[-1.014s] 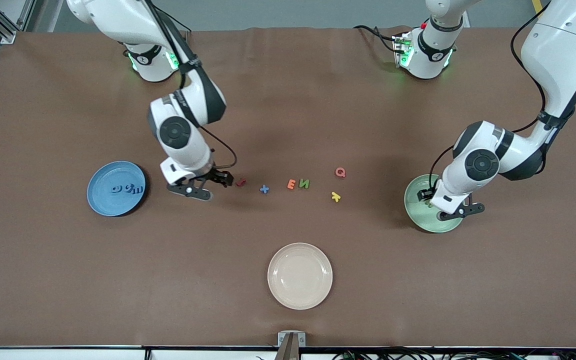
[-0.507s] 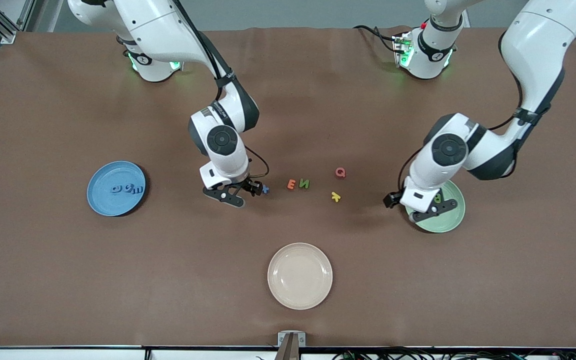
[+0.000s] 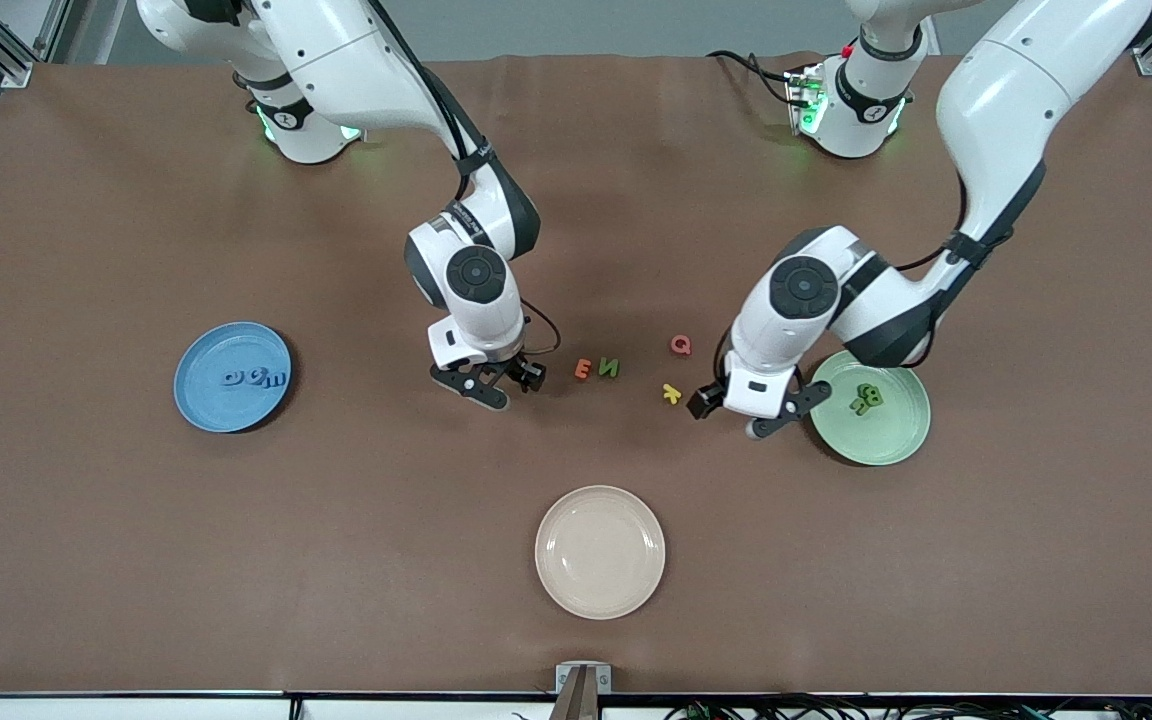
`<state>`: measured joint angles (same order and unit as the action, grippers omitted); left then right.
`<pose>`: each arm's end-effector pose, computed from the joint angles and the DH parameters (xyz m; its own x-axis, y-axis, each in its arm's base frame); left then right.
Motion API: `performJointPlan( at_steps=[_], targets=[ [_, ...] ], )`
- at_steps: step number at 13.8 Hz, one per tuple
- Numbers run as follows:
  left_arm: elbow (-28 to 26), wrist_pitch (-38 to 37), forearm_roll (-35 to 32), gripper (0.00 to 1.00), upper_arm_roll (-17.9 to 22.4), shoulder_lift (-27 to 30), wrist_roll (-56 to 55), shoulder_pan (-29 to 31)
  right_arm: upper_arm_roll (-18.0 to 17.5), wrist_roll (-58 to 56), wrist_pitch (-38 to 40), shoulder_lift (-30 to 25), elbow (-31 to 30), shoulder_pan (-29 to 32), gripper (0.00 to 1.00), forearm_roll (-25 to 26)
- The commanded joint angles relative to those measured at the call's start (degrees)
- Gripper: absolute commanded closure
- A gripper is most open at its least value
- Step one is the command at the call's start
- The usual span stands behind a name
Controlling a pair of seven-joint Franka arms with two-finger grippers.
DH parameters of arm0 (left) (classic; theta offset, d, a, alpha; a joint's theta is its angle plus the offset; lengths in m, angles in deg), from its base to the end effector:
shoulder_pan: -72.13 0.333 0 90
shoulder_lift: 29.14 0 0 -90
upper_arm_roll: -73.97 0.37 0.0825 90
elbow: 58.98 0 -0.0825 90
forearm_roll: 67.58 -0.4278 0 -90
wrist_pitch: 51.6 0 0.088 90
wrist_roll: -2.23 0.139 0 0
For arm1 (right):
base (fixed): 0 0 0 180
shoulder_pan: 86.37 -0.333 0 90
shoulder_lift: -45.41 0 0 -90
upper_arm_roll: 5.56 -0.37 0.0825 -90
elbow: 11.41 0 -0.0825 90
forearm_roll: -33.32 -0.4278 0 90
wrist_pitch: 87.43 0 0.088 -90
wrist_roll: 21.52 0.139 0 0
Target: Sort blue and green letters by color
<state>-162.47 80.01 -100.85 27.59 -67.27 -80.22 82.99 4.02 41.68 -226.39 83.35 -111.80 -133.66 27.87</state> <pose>0.6219 -0.3516 0.2571 0.8453 0.5343 0.0027 0.5321 -0.8423 0.0859 0.5698 0.4554 0.1770 0.8860 -0.4616 0.0447 -0.4619 -0.8869 -0.0029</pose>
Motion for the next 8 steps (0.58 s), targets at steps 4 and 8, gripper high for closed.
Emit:
performJointPlan(
  at_steps=[4,8],
  targets=[
    [2.0,-0.7,2.2,0.0,0.2,-1.2,-5.0,-2.8,0.6,4.9,-1.6,2.8,2.2,-2.1,0.3,-0.5],
    [-1.3,-3.0,0.7,0.0,0.2,0.3,0.0,1.3,0.6,6.4,-3.3,3.9,2.2,-2.9,0.32,-0.5]
  ],
)
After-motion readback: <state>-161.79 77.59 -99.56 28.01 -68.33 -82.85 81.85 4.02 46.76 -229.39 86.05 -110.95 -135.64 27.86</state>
